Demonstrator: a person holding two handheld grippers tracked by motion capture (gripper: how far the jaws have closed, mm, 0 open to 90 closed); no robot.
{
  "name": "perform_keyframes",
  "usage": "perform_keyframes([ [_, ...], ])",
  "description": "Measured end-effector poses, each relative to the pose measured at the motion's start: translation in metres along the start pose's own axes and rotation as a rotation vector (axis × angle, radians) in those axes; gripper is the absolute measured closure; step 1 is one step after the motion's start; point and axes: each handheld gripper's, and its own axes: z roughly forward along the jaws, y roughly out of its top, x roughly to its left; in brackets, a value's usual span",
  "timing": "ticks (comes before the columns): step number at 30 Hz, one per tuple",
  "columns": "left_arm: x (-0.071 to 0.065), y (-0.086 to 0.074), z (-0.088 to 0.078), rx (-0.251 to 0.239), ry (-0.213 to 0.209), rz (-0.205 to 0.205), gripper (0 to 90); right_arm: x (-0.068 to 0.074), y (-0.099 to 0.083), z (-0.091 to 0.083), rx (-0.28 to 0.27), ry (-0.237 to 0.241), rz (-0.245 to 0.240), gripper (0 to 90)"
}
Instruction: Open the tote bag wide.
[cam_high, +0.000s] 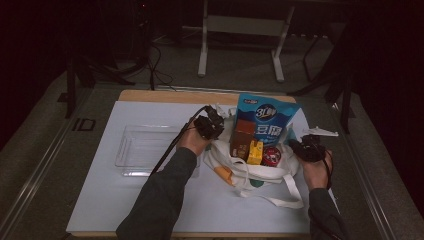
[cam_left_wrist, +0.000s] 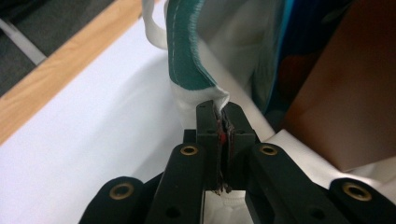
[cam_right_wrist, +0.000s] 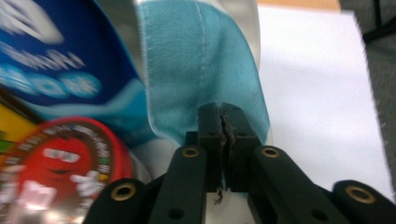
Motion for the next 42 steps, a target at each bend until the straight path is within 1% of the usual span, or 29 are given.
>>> perform_keyframes([
  [2,0.0,0.0,0.006,0.019,-0.006,-0.003,87.8,-0.004,-0.004,0.007,0.021,0.002,0.025,89.6],
  [4,-0.001,0.0,0.012,0.044,-0.006,0.007,87.9,-0.006,-0.008,0.011,0.036,0.002,0.036,90.0],
  [5,-0.002,0.0,0.016,0.061,-0.008,0.016,88.0,-0.006,-0.01,0.013,0.041,0.002,0.036,90.0],
  [7,-0.004,0.0,0.022,0.085,-0.005,0.019,88.2,-0.006,-0.013,0.017,0.055,-0.01,0.029,90.0],
  [9,-0.006,-0.002,0.03,0.117,-0.013,0.015,88.4,-0.005,-0.018,0.021,0.074,-0.019,0.024,90.0],
  [10,-0.007,-0.003,0.032,0.123,-0.015,0.014,88.4,-0.005,-0.019,0.023,0.079,-0.019,0.027,90.0],
  [11,-0.008,-0.004,0.035,0.128,-0.023,0.001,88.5,-0.006,-0.02,0.023,0.078,-0.017,0.033,90.0],
  [12,-0.01,-0.004,0.035,0.138,-0.021,0.008,88.4,-0.006,-0.02,0.022,0.081,-0.017,0.034,90.0],
  [13,-0.011,-0.003,0.034,0.135,-0.015,0.014,88.3,-0.005,-0.019,0.022,0.084,-0.019,0.03,90.0],
  [14,-0.011,-0.003,0.032,0.125,-0.018,0.007,87.9,-0.005,-0.018,0.02,0.086,-0.021,0.022,90.0],
  [16,-0.01,-0.003,0.026,0.107,-0.029,-0.002,86.4,-0.003,-0.018,0.014,0.072,-0.016,0.027,89.1],
  [18,-0.006,-0.003,0.017,0.079,-0.051,-0.013,82.6,-0.004,-0.017,0.005,0.034,0.004,0.038,85.5],
  [19,-0.004,-0.004,0.014,0.068,-0.058,-0.014,81.1,-0.003,-0.017,0.0,0.021,0.011,0.035,84.1],
  [20,-0.003,-0.005,0.007,0.046,-0.064,-0.019,79.4,-0.002,-0.018,-0.004,0.009,0.014,0.031,83.6],
  [21,-0.002,-0.006,0.002,0.026,-0.07,-0.025,77.8,-0.001,-0.018,-0.012,-0.015,0.02,0.027,82.2],
  [23,-0.001,-0.008,-0.009,-0.017,-0.074,-0.029,76.0,0.0,-0.019,-0.025,-0.048,0.039,0.028,78.8],
  [25,-0.002,-0.01,-0.021,-0.047,-0.074,-0.031,73.7,0.002,-0.022,-0.036,-0.076,0.05,0.03,76.3],
  [26,-0.002,-0.01,-0.026,-0.061,-0.072,-0.024,73.1,0.004,-0.025,-0.043,-0.095,0.061,0.032,75.3],
  [28,-0.005,-0.012,-0.039,-0.095,-0.075,-0.023,72.1,0.008,-0.03,-0.055,-0.125,0.081,0.025,74.0],
  [30,-0.006,-0.014,-0.048,-0.115,-0.081,-0.015,72.2,0.014,-0.037,-0.066,-0.14,0.118,0.015,74.3],
  [32,-0.009,-0.016,-0.056,-0.13,-0.101,-0.003,74.3,0.017,-0.042,-0.072,-0.139,0.151,0.003,74.3],
  [33,-0.011,-0.017,-0.058,-0.13,-0.114,0.002,76.7,0.018,-0.045,-0.073,-0.133,0.158,-0.006,74.3],
  [34,-0.015,-0.019,-0.06,-0.123,-0.123,0.024,78.1,0.019,-0.047,-0.073,-0.127,0.163,-0.006,74.3],
  [35,-0.019,-0.02,-0.06,-0.112,-0.122,0.045,80.6,0.021,-0.05,-0.071,-0.115,0.166,-0.012,74.8],
  [36,-0.023,-0.021,-0.06,-0.105,-0.126,0.059,82.2,0.021,-0.053,-0.069,-0.103,0.158,-0.011,75.4],
  [37,-0.025,-0.021,-0.06,-0.099,-0.129,0.073,84.0,0.021,-0.056,-0.066,-0.096,0.161,-0.012,76.8],
  [39,-0.028,-0.021,-0.059,-0.108,-0.137,0.075,86.8,0.022,-0.062,-0.059,-0.076,0.17,-0.005,79.7],
  [40,-0.029,-0.021,-0.058,-0.113,-0.15,0.072,86.8,0.022,-0.064,-0.055,-0.063,0.172,-0.003,80.9],
  [42,-0.03,-0.019,-0.058,-0.123,-0.154,0.077,85.5,0.024,-0.066,-0.048,-0.046,0.171,-0.007,81.7],
])
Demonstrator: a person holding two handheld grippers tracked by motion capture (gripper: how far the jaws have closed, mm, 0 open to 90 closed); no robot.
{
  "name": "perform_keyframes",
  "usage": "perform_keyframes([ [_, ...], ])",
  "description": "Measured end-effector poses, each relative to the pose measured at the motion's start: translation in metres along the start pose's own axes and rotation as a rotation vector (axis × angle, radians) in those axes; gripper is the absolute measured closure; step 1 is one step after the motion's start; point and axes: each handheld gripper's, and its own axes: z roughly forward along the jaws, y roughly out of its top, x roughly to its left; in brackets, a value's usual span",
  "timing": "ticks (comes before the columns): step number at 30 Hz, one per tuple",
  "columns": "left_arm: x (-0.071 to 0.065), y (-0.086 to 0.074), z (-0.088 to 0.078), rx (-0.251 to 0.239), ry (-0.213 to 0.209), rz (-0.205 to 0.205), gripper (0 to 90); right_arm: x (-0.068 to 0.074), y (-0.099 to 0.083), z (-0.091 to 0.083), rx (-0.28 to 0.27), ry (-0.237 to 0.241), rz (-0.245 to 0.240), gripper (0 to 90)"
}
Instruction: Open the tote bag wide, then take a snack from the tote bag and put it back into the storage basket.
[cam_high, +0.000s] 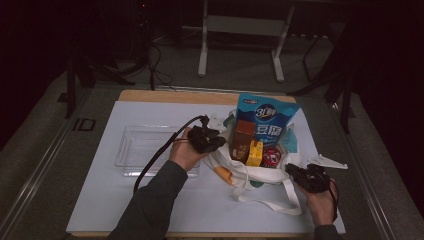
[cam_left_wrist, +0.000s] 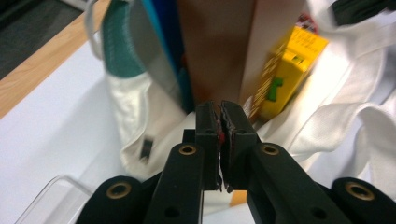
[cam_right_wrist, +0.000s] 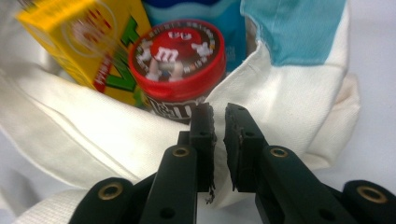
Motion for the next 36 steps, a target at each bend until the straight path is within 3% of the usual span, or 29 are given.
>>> perform_keyframes([
  [6,0.004,0.004,-0.005,-0.066,-0.044,0.02,72.9,-0.001,-0.008,0.013,0.028,0.005,0.012,83.0],
  [12,0.014,0.009,-0.007,-0.148,-0.108,0.016,57.8,-0.004,-0.012,0.015,0.016,0.025,0.032,82.5],
  [16,0.02,0.012,-0.006,-0.173,-0.142,0.017,50.5,-0.006,-0.013,0.015,0.009,0.033,0.04,82.0],
  [24,0.025,0.017,0.001,-0.171,-0.177,0.075,37.1,-0.007,-0.014,0.016,0.007,0.037,0.048,81.4],
  [28,0.022,0.025,0.005,-0.177,-0.201,0.099,34.4,-0.008,-0.015,0.016,0.002,0.043,0.054,80.8],
  [30,0.021,0.028,0.01,-0.155,-0.194,0.114,33.8,-0.008,-0.015,0.016,0.002,0.043,0.053,80.9],
  [36,0.023,0.03,0.021,-0.146,-0.184,0.104,30.7,-0.009,-0.016,0.016,0.001,0.045,0.052,80.7],
])
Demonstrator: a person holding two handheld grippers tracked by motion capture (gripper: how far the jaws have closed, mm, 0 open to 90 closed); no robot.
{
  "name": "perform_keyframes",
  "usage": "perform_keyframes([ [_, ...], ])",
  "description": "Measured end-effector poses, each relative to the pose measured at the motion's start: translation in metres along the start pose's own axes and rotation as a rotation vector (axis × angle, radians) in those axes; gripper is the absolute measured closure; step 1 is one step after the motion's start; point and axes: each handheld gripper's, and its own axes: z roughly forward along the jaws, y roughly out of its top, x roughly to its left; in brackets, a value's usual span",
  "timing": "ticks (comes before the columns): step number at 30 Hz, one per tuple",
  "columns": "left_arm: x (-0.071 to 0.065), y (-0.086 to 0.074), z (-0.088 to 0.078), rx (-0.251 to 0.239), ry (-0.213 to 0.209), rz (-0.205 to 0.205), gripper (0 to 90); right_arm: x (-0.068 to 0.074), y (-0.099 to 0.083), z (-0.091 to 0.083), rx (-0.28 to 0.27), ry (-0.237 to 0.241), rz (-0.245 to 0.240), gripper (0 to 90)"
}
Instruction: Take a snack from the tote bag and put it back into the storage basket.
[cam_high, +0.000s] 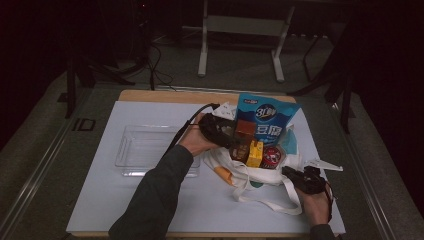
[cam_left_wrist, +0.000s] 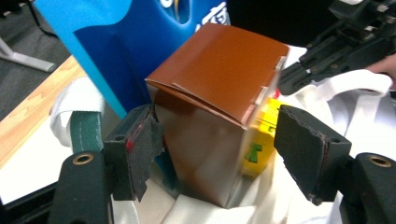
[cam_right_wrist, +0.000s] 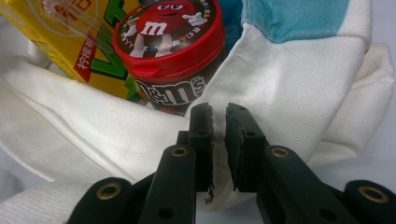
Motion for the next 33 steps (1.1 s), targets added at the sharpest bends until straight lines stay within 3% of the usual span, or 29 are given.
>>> perform_keyframes([
  [6,0.002,0.0,0.008,-0.003,-0.003,0.001,30.2,0.0,0.0,0.0,0.0,0.001,-0.001,80.7],
  [7,0.0,0.002,0.009,-0.028,0.004,0.002,30.2,0.0,0.0,0.0,-0.002,0.0,-0.001,80.8],
  [9,-0.003,0.004,0.011,-0.028,0.013,0.007,30.1,0.0,-0.001,0.0,-0.003,0.002,-0.001,80.7],
  [13,-0.007,0.003,0.007,-0.023,0.017,0.011,35.5,-0.001,-0.001,0.0,-0.004,0.002,0.0,80.6],
  [19,-0.011,0.005,0.003,0.0,-0.008,0.055,37.8,0.0,-0.001,0.001,-0.004,-0.001,-0.001,80.6],
  [33,0.006,0.008,0.015,-0.042,-0.057,0.006,26.9,-0.001,-0.001,0.001,-0.003,0.006,0.001,80.1],
])
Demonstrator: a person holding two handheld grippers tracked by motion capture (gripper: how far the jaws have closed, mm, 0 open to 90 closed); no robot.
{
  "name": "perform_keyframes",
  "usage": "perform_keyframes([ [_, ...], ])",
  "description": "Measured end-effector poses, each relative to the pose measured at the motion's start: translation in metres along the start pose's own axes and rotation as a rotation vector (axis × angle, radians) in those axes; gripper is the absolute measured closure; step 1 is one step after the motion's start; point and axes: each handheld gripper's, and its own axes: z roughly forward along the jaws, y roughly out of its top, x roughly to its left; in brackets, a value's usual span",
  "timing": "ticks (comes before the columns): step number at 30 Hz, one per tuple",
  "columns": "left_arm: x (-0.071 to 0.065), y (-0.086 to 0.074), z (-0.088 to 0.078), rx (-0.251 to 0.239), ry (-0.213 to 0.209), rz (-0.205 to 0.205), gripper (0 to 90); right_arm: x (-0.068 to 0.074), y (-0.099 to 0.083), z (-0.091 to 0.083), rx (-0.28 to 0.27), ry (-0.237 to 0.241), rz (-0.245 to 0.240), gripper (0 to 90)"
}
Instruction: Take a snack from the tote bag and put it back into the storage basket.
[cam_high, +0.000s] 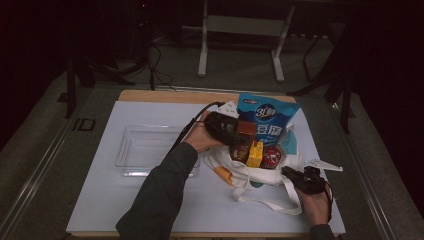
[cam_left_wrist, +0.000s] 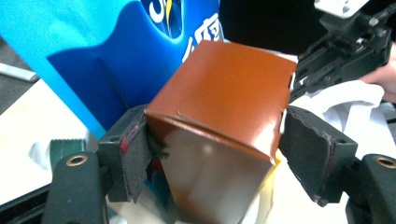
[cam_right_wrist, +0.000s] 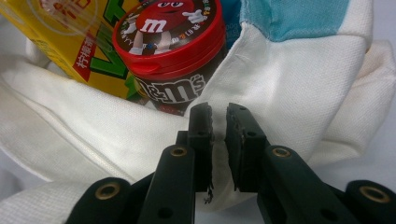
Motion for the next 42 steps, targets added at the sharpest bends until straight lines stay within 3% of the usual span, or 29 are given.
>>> perform_keyframes([
  [8,-0.001,0.004,0.013,0.007,-0.026,-0.007,27.2,-0.001,0.0,0.0,0.001,0.003,0.004,79.7],
  [14,-0.006,0.006,0.011,0.028,-0.015,-0.004,29.5,-0.001,0.0,0.0,0.001,0.006,0.007,79.4],
  [17,-0.008,0.007,0.007,0.026,-0.022,0.008,37.4,-0.001,0.0,0.0,0.002,0.005,0.008,79.4],
  [22,-0.009,0.004,0.007,0.006,-0.035,0.004,38.3,-0.001,-0.001,0.001,0.001,0.006,0.009,79.4],
  [27,-0.01,0.006,0.007,0.027,-0.039,0.034,38.9,-0.002,-0.001,0.0,0.0,0.008,0.01,79.0],
  [34,-0.006,-0.003,0.014,-0.045,-0.081,-0.046,36.9,-0.002,-0.001,0.0,0.0,0.008,0.013,78.5],
  [42,-0.004,-0.008,0.019,-0.086,-0.084,-0.061,36.2,-0.003,-0.001,0.0,-0.005,0.017,0.022,78.1],
])
